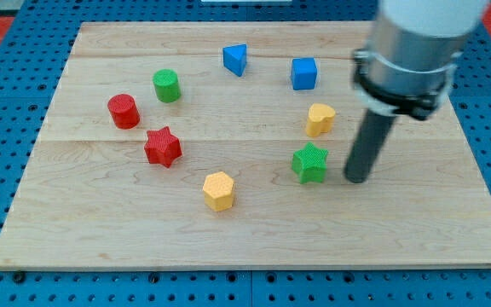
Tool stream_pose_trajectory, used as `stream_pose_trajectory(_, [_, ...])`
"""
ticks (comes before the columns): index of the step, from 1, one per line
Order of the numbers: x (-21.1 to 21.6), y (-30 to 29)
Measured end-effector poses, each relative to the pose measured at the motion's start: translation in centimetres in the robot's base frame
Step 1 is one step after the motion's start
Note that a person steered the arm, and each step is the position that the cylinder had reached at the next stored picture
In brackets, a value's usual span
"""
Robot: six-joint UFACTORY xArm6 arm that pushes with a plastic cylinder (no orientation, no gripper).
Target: Move green star to yellow hexagon
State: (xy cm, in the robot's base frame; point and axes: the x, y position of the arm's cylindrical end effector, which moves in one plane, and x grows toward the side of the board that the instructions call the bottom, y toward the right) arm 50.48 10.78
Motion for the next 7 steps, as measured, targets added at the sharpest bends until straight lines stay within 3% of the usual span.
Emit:
stream_pose_trajectory(1, [0.7,-0.8])
stream_pose_trajectory(2, [-2.2,-5.6])
stream_pose_trajectory(4, [-7.5,-6.0])
stream_pose_trajectory(6, [-2.2,-13.4])
stream_pose_trajectory(7, [-2.3,-13.3])
